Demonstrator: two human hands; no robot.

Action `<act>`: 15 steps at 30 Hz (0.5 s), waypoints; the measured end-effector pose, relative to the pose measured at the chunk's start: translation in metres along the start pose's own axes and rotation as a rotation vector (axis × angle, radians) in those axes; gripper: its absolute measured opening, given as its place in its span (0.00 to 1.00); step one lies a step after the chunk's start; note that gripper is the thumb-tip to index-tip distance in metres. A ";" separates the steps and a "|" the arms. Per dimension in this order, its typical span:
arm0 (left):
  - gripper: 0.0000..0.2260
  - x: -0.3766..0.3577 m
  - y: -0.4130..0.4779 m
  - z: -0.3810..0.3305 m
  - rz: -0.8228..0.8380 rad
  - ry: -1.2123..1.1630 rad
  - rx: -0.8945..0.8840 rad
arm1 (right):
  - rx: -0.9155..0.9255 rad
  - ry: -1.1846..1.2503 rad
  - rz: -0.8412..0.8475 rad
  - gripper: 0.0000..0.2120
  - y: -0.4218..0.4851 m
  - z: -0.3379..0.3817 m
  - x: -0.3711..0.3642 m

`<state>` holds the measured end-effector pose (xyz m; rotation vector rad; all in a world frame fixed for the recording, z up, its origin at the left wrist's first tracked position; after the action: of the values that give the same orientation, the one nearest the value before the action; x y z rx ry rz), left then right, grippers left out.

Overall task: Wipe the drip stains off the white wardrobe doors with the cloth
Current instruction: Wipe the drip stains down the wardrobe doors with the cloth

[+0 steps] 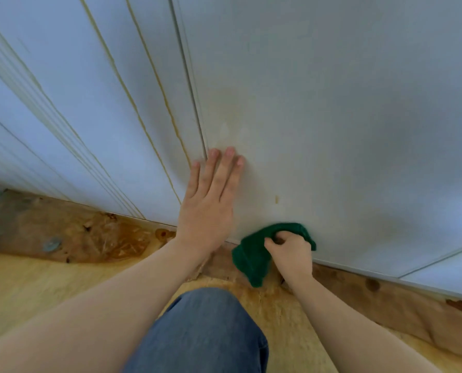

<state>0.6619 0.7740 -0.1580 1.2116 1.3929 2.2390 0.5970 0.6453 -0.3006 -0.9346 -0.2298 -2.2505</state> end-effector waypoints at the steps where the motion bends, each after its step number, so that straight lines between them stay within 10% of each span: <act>1: 0.37 0.003 0.000 0.001 0.006 -0.008 -0.007 | -0.026 0.022 -0.010 0.15 -0.003 0.002 0.001; 9: 0.31 0.014 0.001 0.028 0.054 -0.053 0.018 | 0.184 0.436 -0.274 0.11 -0.008 0.093 0.088; 15: 0.31 0.012 -0.013 0.020 0.130 -0.054 -0.015 | 0.051 0.043 -0.033 0.11 0.002 0.032 0.037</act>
<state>0.6667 0.8007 -0.1581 1.3840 1.3107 2.2788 0.5974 0.6366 -0.2521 -0.8601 -0.2837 -2.2817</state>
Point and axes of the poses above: each hand's wrist, its own y-axis towards the middle knuckle, its own x-axis out of the back of the hand, z = x × y, the point moved 10 cm from there along y, towards the middle knuckle, and after that the axes turned 12 degrees about -z, right-handed, at the moved point
